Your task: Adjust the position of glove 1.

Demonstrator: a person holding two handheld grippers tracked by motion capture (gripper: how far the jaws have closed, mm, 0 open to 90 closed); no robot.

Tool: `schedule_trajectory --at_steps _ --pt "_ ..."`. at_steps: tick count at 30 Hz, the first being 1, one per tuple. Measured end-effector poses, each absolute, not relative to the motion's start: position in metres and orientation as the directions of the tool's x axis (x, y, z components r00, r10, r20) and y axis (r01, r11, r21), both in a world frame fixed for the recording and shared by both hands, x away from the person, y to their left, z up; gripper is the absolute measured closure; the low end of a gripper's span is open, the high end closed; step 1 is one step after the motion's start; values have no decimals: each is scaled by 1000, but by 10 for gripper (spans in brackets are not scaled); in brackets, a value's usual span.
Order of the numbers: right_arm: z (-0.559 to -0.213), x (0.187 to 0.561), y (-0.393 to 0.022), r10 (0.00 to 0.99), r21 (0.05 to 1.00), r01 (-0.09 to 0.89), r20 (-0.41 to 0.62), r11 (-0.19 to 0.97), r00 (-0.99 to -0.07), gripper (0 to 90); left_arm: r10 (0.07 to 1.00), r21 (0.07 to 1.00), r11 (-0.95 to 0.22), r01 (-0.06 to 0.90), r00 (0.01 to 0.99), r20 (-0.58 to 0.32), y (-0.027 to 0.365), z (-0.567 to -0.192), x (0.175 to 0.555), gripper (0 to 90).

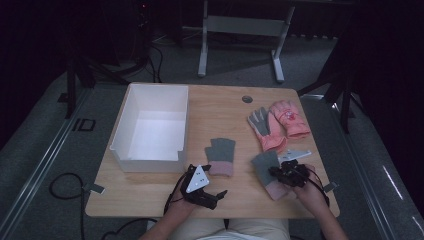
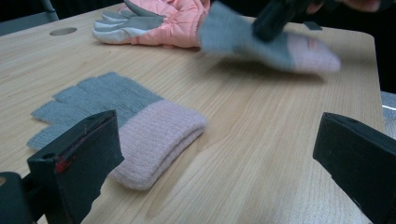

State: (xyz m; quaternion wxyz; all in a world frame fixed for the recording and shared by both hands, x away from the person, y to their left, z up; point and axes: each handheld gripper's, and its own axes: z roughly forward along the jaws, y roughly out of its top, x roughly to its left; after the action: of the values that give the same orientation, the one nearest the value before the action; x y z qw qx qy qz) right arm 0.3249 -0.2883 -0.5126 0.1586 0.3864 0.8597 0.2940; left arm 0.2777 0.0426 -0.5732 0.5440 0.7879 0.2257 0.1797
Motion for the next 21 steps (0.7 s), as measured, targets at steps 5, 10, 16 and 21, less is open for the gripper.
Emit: schedule_trajectory --at_steps 5,10,16,21 --pt "-500 310 -290 823 699 567 -56 436 -565 847 552 938 -306 161 833 37 43 -573 278 7" --pt "-504 300 -294 901 700 640 -12 317 -434 848 552 938 -308 160 833 39 43 -573 278 7" --pt "-520 299 -296 955 693 688 -4 216 -296 848 552 938 -309 158 833 42 42 -573 278 7" --pt "-535 306 -297 966 675 709 -16 201 -259 846 552 938 -310 156 833 44 42 -573 277 8"
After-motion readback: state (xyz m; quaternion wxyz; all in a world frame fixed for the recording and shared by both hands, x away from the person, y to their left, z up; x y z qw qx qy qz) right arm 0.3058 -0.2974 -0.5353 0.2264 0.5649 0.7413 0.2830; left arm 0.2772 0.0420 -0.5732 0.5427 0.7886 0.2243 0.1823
